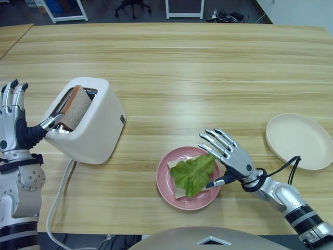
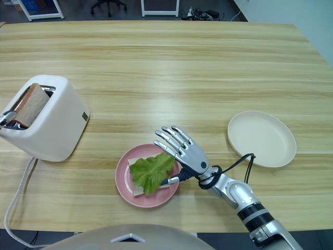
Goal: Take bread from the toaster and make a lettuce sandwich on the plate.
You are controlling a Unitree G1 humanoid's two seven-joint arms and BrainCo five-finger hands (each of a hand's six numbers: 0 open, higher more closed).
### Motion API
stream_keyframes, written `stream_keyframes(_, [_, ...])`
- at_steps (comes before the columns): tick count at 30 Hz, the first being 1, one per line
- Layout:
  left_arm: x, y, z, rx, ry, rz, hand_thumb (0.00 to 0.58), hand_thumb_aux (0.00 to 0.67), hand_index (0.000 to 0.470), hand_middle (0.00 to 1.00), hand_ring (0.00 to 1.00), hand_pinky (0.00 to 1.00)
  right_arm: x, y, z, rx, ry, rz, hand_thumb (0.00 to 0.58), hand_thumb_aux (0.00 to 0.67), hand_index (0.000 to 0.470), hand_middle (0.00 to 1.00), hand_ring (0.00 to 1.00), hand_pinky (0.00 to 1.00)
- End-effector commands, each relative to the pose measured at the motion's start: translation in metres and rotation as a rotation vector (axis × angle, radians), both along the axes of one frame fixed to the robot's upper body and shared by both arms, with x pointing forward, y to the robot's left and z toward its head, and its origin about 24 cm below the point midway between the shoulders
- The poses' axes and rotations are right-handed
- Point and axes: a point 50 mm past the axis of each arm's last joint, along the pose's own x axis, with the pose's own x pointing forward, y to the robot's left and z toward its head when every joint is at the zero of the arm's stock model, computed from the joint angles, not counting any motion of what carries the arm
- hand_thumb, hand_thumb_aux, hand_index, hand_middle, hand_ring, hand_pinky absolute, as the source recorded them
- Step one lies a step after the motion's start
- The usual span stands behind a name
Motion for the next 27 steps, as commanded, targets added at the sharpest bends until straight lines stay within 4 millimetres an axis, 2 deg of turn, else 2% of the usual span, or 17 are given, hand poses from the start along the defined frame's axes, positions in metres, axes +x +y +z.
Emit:
stream_keyframes(1, [0.005,-0.001,-0.015,-0.045,0.144,-0.065,0.0,0.0,0.0,0.0,0.0,0.0,0.003,0.001,-0.003,-0.017,0.007,-0.001,0.0,0.0,0.0,0.0,0.0,0.0])
stream_keyframes(8, [-0.004,-0.01,-0.039,-0.024,0.346,-0.184,0.0,0.0,0.0,0.0,0.0,0.0,0.004,0.0,-0.007,-0.023,0.018,-0.01,0.0,0.0,0.0,0.0,0.0,0.0])
stream_keyframes(9, [-0.007,-0.009,-0.041,-0.016,0.364,-0.18,0.1,0.06,0.042,0.0,0.0,0.0,0.004,0.0,-0.007,-0.024,0.019,-0.011,0.0,0.0,0.0,0.0,0.0,0.0])
stream_keyframes(10, [-0.009,-0.007,-0.042,-0.012,0.375,-0.173,0.319,0.221,0.155,0.0,0.0,0.0,0.004,0.0,-0.008,-0.025,0.02,-0.013,0.0,0.0,0.0,0.0,0.0,0.0])
stream_keyframes(11, [-0.01,-0.004,-0.043,0.002,0.38,-0.16,0.494,0.413,0.289,0.0,0.0,0.0,0.004,-0.001,-0.008,-0.025,0.021,-0.013,0.0,0.0,0.0,0.0,0.0,0.0])
stream_keyframes(12, [-0.01,-0.002,-0.042,0.008,0.378,-0.156,0.58,0.67,0.47,0.0,0.0,0.0,0.004,-0.001,-0.008,-0.024,0.021,-0.015,0.0,0.0,0.0,0.0,0.0,0.0])
stream_keyframes(17, [-0.005,0.003,-0.031,0.041,0.275,-0.127,0.58,0.67,0.47,0.0,0.0,0.0,0.002,0.001,-0.01,-0.02,0.028,-0.013,0.0,0.0,0.0,0.0,0.0,0.0])
stream_keyframes(18, [-0.003,0.004,-0.028,0.046,0.245,-0.114,0.58,0.67,0.47,0.57,0.57,0.57,0.002,0.001,-0.01,-0.019,0.03,-0.013,0.0,0.0,0.0,0.0,0.0,0.0])
stream_keyframes(19, [-0.002,0.006,-0.026,0.054,0.215,-0.098,0.58,0.67,0.47,1.0,1.0,1.0,0.002,0.001,-0.011,-0.018,0.033,-0.014,0.0,0.0,0.0,0.0,0.0,0.0])
stream_keyframes(27, [0.005,0.006,-0.019,0.06,0.064,-0.049,0.58,0.67,0.47,1.0,1.0,1.0,0.0,0.001,-0.013,-0.005,0.042,-0.018,0.0,0.0,0.0,0.0,0.0,0.0])
